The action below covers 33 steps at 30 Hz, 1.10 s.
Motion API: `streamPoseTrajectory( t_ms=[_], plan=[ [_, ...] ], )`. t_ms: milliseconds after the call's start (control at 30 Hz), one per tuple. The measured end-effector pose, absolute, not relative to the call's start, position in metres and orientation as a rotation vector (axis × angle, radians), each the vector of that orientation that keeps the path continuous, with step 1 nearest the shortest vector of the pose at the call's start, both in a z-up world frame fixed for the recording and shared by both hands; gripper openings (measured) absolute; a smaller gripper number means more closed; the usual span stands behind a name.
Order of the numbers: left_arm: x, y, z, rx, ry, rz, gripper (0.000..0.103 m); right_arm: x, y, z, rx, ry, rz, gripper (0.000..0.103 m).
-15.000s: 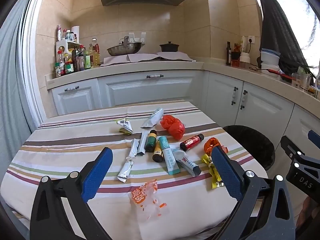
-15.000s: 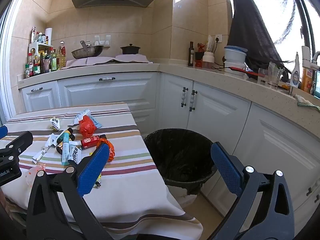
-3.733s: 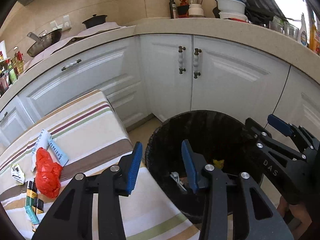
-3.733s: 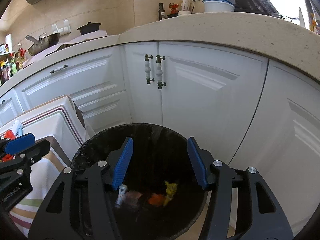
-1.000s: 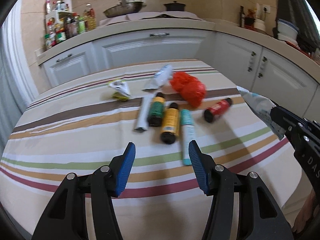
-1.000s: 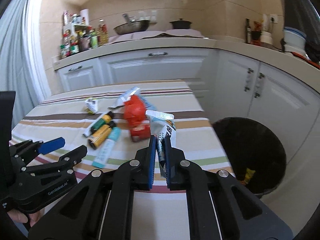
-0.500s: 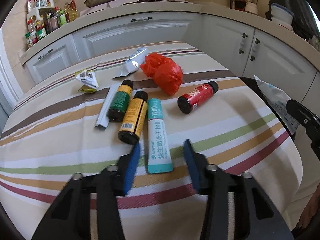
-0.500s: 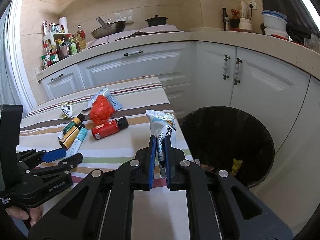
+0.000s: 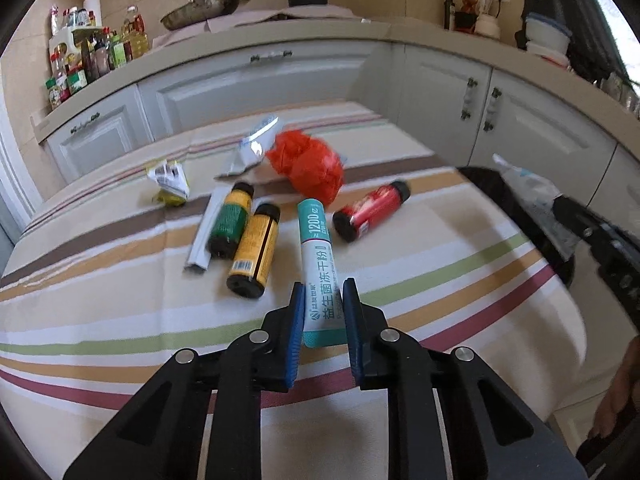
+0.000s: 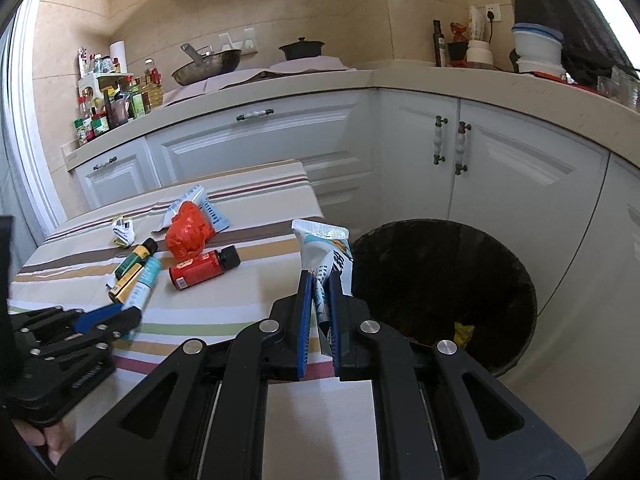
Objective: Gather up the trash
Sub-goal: 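Grasp the teal tube with the left tool while the right tool holds the white tube, then carry both tubes over the black bin and open both tools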
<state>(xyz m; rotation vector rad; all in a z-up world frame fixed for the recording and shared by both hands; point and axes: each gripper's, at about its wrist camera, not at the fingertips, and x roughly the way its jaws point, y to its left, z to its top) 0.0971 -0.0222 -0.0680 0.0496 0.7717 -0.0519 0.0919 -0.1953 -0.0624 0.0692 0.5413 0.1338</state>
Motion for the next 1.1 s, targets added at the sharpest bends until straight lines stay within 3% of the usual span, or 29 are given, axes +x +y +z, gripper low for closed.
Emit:
streamPoseTrajectory(
  t_ms=[567,1100],
  plan=[
    [0.134,-0.095,-0.024,0.071,0.624,-0.243,0.02,0.115,-0.26,-0.047,0.077,0.487,-0.05,0.009],
    [0.183,-0.173,-0.038,0.145,0.633,-0.333,0.02,0.149,-0.314,-0.062,0.115,0.496,-0.153,0.009]
  ],
)
